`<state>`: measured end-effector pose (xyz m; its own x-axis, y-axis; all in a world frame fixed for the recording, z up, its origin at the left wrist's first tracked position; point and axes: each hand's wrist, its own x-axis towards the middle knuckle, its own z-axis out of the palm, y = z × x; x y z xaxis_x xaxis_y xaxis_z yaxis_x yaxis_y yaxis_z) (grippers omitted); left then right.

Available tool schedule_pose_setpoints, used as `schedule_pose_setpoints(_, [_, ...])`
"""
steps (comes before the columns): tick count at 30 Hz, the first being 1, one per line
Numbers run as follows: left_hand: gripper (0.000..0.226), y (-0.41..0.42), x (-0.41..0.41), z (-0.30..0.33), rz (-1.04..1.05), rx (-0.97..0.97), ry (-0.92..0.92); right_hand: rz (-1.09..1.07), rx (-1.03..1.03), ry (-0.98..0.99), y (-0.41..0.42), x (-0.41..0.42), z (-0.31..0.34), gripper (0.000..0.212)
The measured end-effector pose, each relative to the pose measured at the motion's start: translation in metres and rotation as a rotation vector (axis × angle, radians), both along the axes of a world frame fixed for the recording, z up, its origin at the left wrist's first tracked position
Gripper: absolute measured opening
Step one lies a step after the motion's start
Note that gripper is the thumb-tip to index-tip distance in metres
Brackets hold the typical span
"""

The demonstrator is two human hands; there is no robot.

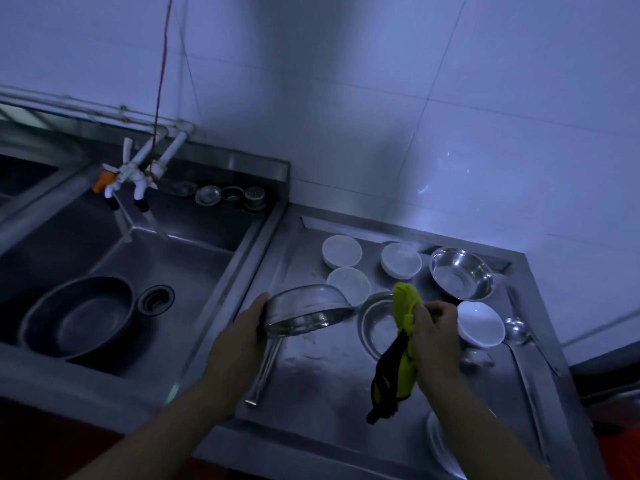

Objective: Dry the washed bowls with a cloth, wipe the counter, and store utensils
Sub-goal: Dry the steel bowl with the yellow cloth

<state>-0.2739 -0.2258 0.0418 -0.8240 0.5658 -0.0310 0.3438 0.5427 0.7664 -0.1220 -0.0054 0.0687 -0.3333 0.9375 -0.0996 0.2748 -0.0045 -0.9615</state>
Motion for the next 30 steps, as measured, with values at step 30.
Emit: schedule_pose_setpoints(30, [0.019,0.074,0.040,0.138,0.250,0.625,-0.528,0.821,1.484,-0.153,-0.031,-0.027,0.069,0.056])
